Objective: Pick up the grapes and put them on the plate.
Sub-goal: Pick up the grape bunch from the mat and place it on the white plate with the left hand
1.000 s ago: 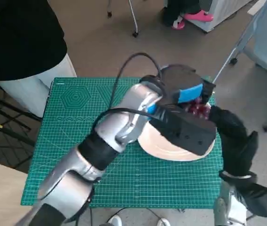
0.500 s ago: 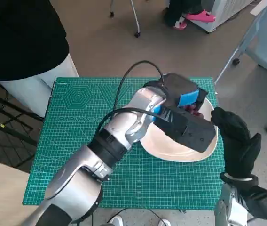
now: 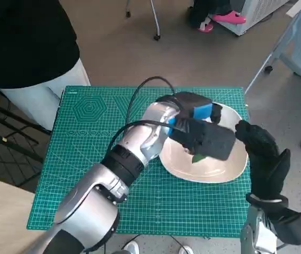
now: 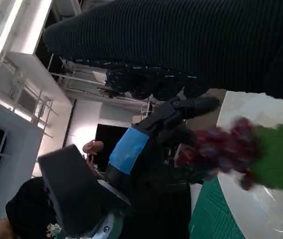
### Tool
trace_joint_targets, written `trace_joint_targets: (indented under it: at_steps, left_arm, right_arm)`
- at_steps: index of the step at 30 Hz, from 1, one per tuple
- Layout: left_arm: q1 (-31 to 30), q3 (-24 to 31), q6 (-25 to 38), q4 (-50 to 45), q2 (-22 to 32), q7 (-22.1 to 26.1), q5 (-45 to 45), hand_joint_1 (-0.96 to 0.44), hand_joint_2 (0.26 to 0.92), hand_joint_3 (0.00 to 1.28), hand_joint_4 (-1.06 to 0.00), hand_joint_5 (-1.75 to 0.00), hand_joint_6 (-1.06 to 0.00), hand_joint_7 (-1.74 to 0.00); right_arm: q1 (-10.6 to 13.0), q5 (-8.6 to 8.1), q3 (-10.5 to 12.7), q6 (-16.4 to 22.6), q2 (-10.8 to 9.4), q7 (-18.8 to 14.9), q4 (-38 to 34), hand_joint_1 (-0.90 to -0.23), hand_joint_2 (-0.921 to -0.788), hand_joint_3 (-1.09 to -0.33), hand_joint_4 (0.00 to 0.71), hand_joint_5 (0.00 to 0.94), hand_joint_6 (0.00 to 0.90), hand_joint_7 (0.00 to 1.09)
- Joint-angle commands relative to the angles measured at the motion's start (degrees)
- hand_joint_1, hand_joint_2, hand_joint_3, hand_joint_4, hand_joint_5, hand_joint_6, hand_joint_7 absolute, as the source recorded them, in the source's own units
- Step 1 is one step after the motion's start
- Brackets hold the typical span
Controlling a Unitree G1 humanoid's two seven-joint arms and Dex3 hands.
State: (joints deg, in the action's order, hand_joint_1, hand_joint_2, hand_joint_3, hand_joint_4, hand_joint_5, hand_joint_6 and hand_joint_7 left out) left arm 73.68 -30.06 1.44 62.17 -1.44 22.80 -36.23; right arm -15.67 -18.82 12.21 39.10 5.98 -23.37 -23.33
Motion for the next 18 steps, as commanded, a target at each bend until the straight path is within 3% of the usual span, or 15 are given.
trace_joint_targets:
  at_steps: [1, 4, 7, 12, 18]
  left_arm:
    - [2.42, -1.21, -0.05, 0.10, -0.18, 1.15, -0.68, -0.07, 0.827, 0.20, -0.39, -1.10, -0.28, -0.01]
    - [2.31, -2.05, -0.53, 0.01, 0.29, 1.26, -1.20, -0.36, 0.861, 0.07, -0.19, -0.46, -0.22, 0.00]
    - [2.15, -2.20, -0.68, -0.14, 0.69, 1.36, -1.18, -0.53, 0.879, 0.03, -0.06, -0.15, -0.17, 0.00]
    - [1.64, -1.68, -1.03, -1.23, 1.73, 1.62, -0.78, -0.66, 0.896, 0.01, -0.01, -0.02, -0.13, 0.00]
    - [0.59, -0.63, -1.26, -4.44, 3.89, 2.87, 0.12, -0.70, 0.906, 0.01, 0.00, 0.00, -0.13, 0.00]
  right_arm:
    - [-0.03, 0.05, -0.15, -0.21, -0.45, 0.07, -1.44, -0.595, -0.921, -0.883, 0.481, 0.004, 0.192, 0.41]
    - [-0.23, 0.06, -0.25, -0.30, -0.45, 0.04, -1.56, -0.596, -0.921, -0.883, 0.482, 0.004, 0.192, 0.41]
    - [-0.41, 0.00, -0.33, -0.40, -0.41, -0.07, -1.66, -0.597, -0.921, -0.883, 0.483, 0.005, 0.192, 0.41]
    - [-0.73, -0.10, -0.45, -0.52, -0.33, -0.25, -1.85, -0.597, -0.921, -0.884, 0.483, 0.005, 0.192, 0.41]
    - [-0.95, -0.23, -0.61, -0.61, -0.27, -0.46, -2.01, -0.598, -0.921, -0.885, 0.483, 0.004, 0.191, 0.41]
